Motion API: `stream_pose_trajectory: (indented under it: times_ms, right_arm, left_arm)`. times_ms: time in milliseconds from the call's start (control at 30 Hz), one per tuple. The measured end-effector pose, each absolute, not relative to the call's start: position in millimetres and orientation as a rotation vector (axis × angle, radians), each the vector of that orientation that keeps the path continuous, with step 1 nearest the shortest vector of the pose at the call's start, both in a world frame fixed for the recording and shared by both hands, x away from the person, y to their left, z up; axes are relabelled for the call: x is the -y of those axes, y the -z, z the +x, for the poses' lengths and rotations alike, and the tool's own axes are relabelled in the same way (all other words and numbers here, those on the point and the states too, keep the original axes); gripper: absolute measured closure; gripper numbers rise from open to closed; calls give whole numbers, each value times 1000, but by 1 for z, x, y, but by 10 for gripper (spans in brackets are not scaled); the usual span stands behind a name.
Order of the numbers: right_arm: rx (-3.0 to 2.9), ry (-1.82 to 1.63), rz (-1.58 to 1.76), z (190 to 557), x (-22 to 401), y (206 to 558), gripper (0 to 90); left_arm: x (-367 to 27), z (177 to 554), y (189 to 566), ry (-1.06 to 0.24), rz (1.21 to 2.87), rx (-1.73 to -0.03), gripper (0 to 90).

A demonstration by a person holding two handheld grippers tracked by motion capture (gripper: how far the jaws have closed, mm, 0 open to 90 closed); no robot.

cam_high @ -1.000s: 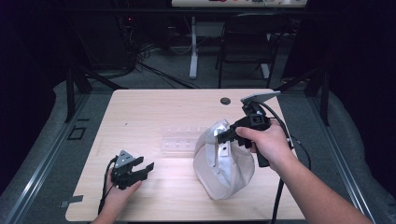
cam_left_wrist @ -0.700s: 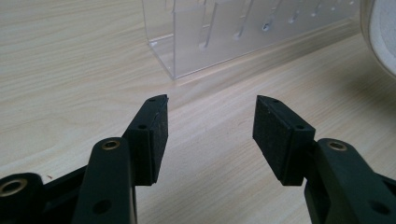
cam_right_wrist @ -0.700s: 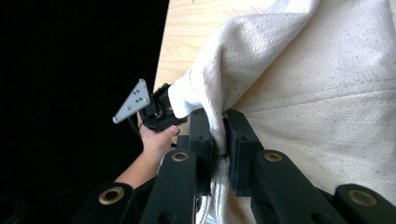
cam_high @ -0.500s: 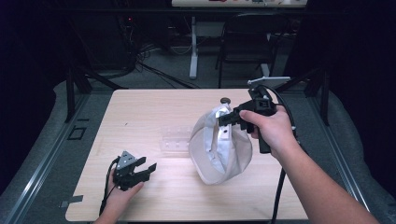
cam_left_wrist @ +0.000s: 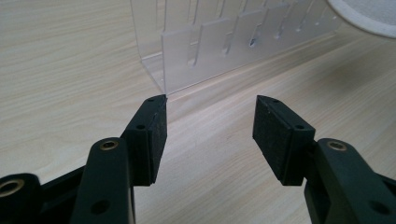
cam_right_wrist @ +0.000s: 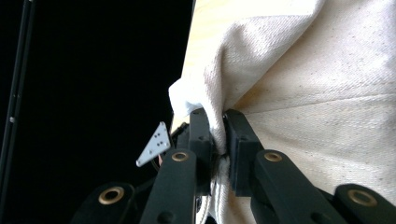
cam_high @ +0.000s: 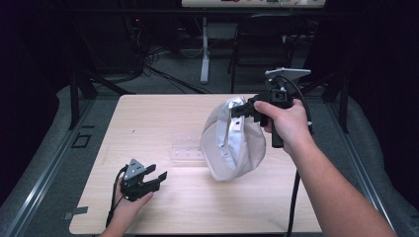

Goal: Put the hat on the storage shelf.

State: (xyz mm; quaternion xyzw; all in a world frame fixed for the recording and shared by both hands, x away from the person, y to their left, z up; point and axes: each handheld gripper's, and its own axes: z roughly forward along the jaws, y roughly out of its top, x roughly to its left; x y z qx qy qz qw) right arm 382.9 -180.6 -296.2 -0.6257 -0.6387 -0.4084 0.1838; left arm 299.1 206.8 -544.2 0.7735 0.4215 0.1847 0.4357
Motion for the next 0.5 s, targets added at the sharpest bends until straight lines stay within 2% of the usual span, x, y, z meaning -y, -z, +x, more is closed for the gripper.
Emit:
stream_pose_trajectory:
  times_ms: [267,500]
  right_arm:
    - [1782,1157,-1794,396,177,293,826]
    - [1756,1195,-1843,406,176,288,826]
  left_arm:
    - [-196,298,537,-455,1922,-1017,461]
    - [-171,303,523,-480,1931,-941,429]
